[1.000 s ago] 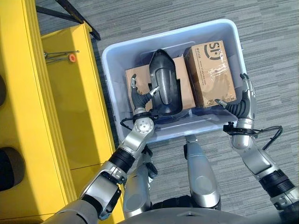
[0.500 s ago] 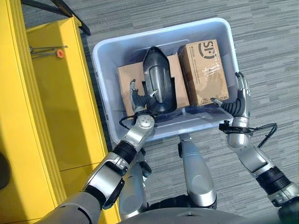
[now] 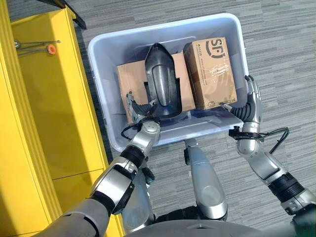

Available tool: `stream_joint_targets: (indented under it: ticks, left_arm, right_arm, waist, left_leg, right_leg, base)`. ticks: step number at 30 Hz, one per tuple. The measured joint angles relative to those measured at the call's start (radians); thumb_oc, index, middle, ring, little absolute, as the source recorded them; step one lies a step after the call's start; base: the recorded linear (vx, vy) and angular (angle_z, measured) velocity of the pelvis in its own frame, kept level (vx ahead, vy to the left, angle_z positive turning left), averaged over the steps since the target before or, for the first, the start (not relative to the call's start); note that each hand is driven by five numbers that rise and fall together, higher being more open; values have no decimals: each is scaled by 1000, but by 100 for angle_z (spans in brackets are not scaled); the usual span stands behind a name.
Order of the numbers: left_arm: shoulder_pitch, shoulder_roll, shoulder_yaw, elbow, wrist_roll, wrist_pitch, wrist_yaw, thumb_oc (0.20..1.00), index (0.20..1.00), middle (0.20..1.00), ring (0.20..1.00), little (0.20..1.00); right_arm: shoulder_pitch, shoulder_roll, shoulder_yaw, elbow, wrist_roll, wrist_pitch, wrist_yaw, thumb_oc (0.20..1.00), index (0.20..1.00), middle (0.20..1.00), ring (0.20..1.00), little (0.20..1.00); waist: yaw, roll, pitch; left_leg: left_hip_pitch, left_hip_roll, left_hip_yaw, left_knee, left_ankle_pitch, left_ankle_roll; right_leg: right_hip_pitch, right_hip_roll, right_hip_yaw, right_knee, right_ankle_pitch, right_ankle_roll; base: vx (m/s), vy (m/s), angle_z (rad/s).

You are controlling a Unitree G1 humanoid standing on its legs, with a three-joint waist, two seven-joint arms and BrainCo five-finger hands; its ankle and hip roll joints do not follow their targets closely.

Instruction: Move parts from the plastic box to the shelf.

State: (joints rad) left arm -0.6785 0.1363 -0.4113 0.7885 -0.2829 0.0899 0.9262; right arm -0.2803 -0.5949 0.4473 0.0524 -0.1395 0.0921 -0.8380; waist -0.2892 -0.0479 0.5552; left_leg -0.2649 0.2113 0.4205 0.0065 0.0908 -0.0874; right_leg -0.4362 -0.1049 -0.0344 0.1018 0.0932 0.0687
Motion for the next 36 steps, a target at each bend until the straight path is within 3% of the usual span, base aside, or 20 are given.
stream_joint_targets:
  ticks: [9, 15, 36]
  left_arm:
    - [-11, 12, -25, 4, 71, 23, -8, 1000, 1000, 1000, 1000, 1000]
    - [-26, 30, -40, 41, 76, 33, -13, 1000, 1000, 1000, 1000, 1000]
    - [-37, 39, -36, 58, 17, -32, -15, 1000, 1000, 1000, 1000, 1000]
  right_arm:
    - [-8, 0, -1, 0, 0, 10, 14, 1000, 1000, 1000, 1000, 1000]
    - [-39, 0, -3, -27, 0, 22, 48, 1000, 1000, 1000, 1000, 1000]
    - [-37, 0, -3, -27, 21, 38, 51, 1000, 1000, 1000, 1000, 1000]
  waist:
    - [-2, -5, -1]
    - [-27, -5, -2]
    - [-26, -6, -3]
  left_leg:
    - [-23, -5, 11, 2, -1, -1]
    - [-26, -7, 15, 10, -2, 0]
    - [-30, -9, 33, 14, -2, 0]
  right_leg:
    - [-31, -1, 20, 2, 6, 4]
    - [-35, -2, 28, 4, 9, 5]
    - [-50, -2, 44, 5, 12, 8]
  base:
    - [5, 26, -3]
    - [18, 12, -1]
    - [6, 1, -2]
